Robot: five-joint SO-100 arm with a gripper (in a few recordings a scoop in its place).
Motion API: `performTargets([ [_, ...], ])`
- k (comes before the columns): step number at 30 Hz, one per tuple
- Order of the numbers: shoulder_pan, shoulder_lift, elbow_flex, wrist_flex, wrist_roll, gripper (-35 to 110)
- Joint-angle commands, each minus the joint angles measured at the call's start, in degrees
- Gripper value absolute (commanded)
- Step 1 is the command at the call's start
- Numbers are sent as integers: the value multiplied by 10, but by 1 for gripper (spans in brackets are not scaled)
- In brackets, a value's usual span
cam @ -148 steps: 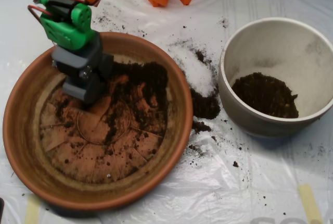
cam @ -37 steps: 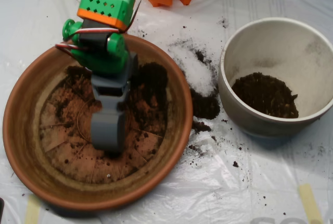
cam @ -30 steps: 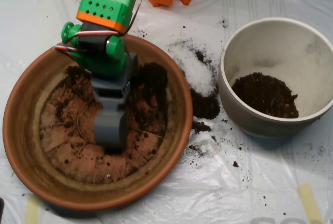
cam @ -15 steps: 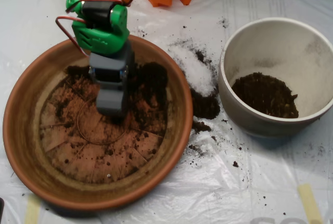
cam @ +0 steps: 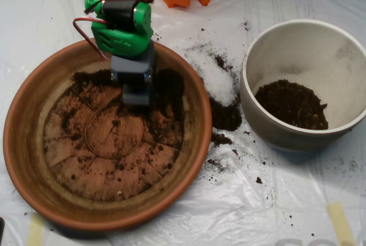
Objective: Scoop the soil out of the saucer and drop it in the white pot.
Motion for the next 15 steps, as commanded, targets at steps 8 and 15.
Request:
performTargets([
  [8, -32, 56, -11, 31, 8, -1],
  [15, -71, 155, -24, 54, 31, -1],
])
